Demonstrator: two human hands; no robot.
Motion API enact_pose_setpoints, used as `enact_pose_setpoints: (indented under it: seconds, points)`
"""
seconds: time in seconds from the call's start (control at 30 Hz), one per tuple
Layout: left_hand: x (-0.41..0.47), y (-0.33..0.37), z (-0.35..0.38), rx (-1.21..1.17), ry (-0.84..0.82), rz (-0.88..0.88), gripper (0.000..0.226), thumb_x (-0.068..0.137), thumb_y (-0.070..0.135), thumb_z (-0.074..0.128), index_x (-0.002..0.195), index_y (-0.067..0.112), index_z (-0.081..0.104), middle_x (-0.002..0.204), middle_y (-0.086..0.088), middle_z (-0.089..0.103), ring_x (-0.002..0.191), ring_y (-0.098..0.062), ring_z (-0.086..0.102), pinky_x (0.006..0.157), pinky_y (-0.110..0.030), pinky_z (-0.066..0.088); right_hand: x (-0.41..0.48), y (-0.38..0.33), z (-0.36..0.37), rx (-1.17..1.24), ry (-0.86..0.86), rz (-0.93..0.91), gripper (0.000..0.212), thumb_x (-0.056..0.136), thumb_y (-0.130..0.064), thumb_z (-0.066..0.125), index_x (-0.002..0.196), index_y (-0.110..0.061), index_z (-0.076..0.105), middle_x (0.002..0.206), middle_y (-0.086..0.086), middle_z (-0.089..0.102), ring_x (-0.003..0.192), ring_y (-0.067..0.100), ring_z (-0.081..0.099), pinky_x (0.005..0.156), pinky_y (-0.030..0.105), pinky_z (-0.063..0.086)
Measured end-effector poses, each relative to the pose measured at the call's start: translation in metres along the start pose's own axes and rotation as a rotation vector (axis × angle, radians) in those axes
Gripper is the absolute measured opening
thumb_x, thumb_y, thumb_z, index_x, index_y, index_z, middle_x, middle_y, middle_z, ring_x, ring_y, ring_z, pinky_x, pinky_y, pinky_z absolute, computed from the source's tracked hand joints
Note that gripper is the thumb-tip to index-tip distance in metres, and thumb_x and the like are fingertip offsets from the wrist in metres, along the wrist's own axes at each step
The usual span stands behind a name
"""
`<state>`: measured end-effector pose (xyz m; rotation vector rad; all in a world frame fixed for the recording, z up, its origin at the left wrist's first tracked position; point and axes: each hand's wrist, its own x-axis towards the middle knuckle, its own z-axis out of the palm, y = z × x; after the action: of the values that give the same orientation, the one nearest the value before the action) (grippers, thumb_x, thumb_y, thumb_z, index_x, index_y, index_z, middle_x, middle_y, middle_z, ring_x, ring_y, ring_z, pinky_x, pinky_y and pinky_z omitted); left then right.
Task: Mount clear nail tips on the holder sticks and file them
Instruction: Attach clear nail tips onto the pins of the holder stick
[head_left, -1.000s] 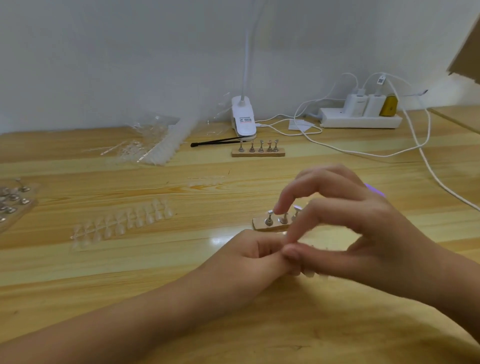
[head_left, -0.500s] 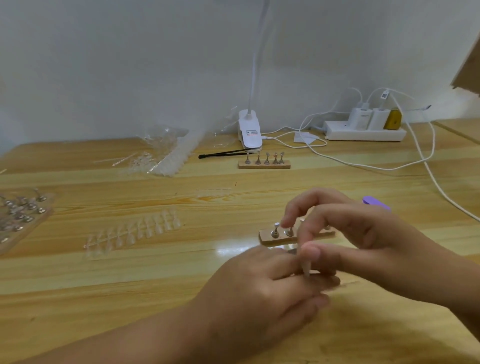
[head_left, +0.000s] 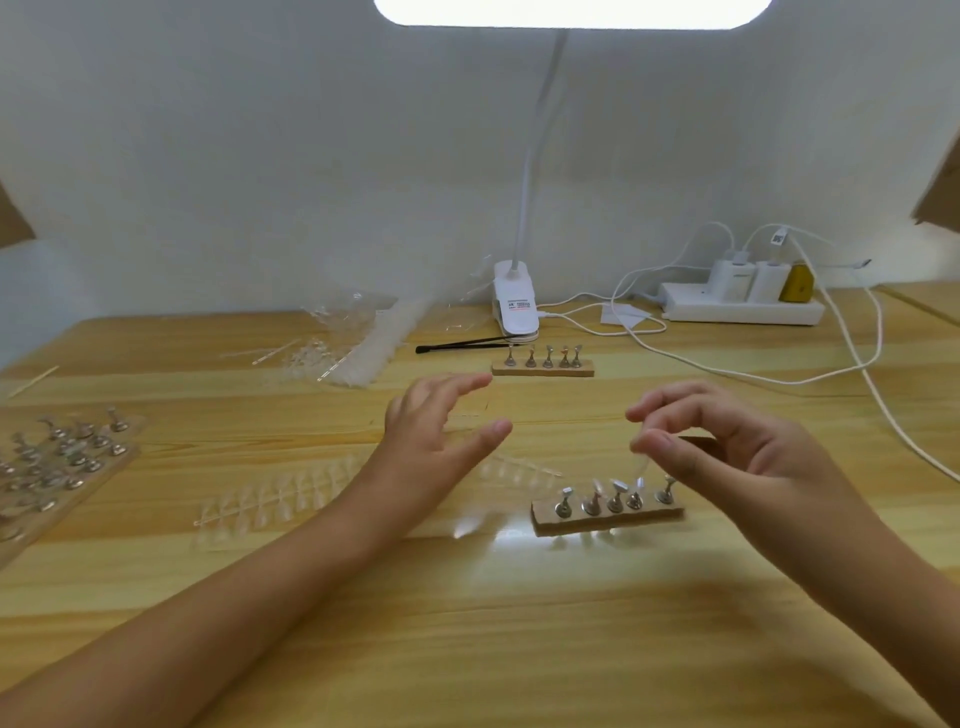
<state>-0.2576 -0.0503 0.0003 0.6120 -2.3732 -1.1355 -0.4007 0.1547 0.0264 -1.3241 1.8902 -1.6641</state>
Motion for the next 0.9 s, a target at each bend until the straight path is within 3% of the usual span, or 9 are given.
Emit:
enact_pose_setpoints:
  seconds: [0.1, 0.17, 0.27, 0.4, 0.5, 0.8, 0.9]
  points:
    - [-0.016, 0.015, 0.003, -0.212, 0.021, 0.067, 0.029, 0.085, 0.054, 0.059, 0.113, 0.047, 0.065, 0.106, 0.026, 0.061, 0.099, 0.004, 0.055, 0.085, -0.013, 0.046, -0.003, -0.001, 0.005, 0.007, 0.028, -0.057, 0.018, 0.071, -0.039, 0.068, 0.078, -0.023, 0.073, 0.103, -0.010, 0.067, 0.088, 0.012, 0.065, 0.072, 0.015, 0.052]
    - [-0.032, 0.028, 0.012, -0.393, -0.142, 0.063, 0.023, 0.084, 0.053, 0.066, 0.101, 0.039, 0.073, 0.087, 0.020, 0.068, 0.076, 0.009, 0.058, 0.070, -0.007, 0.045, -0.007, -0.002, 0.009, -0.001, 0.022, -0.114, 0.014, 0.074, -0.037, 0.067, 0.077, -0.025, 0.073, 0.103, -0.009, 0.065, 0.089, 0.009, 0.064, 0.072, 0.013, 0.051]
    - [-0.050, 0.038, 0.030, -0.504, -0.299, 0.025, 0.022, 0.080, 0.057, 0.068, 0.083, 0.037, 0.076, 0.082, 0.012, 0.071, 0.060, 0.005, 0.049, 0.062, -0.008, 0.043, -0.010, 0.001, 0.015, -0.032, -0.013, -0.171, 0.011, 0.080, -0.037, 0.068, 0.076, -0.028, 0.071, 0.101, -0.007, 0.064, 0.093, 0.015, 0.064, 0.076, 0.023, 0.053]
    - [-0.055, 0.037, 0.037, -0.695, -0.312, -0.056, 0.023, 0.080, 0.049, 0.068, 0.079, 0.028, 0.078, 0.072, 0.010, 0.064, 0.056, -0.002, 0.043, 0.056, -0.011, 0.038, -0.012, 0.003, 0.020, -0.239, -0.048, -0.322, 0.016, 0.087, -0.039, 0.061, 0.082, -0.027, 0.069, 0.094, -0.011, 0.063, 0.090, 0.016, 0.064, 0.075, 0.030, 0.050]
    - [-0.055, 0.034, 0.038, -0.755, -0.277, -0.122, 0.024, 0.076, 0.045, 0.072, 0.078, 0.021, 0.078, 0.070, 0.007, 0.062, 0.056, -0.002, 0.044, 0.054, -0.011, 0.038, -0.013, 0.003, 0.018, -0.338, -0.111, -0.371, 0.018, 0.087, -0.038, 0.061, 0.095, -0.026, 0.072, 0.100, -0.014, 0.062, 0.100, 0.014, 0.063, 0.081, 0.020, 0.048]
    - [-0.053, 0.034, 0.035, -0.601, -0.220, -0.100, 0.037, 0.080, 0.047, 0.067, 0.081, 0.011, 0.073, 0.062, 0.010, 0.050, 0.054, -0.005, 0.037, 0.053, -0.010, 0.033, -0.009, 0.004, 0.009, -0.477, -0.160, -0.402, 0.024, 0.084, -0.042, 0.065, 0.099, -0.025, 0.074, 0.104, -0.017, 0.062, 0.107, 0.012, 0.058, 0.090, 0.019, 0.044]
    - [-0.053, 0.037, 0.035, -0.586, -0.215, -0.089, 0.028, 0.081, 0.046, 0.075, 0.067, 0.023, 0.070, 0.058, 0.015, 0.050, 0.052, -0.001, 0.040, 0.052, -0.009, 0.034, -0.008, 0.004, 0.006, -0.508, -0.192, -0.423, 0.024, 0.085, -0.040, 0.065, 0.101, -0.025, 0.074, 0.104, -0.016, 0.062, 0.107, 0.013, 0.058, 0.089, 0.021, 0.044]
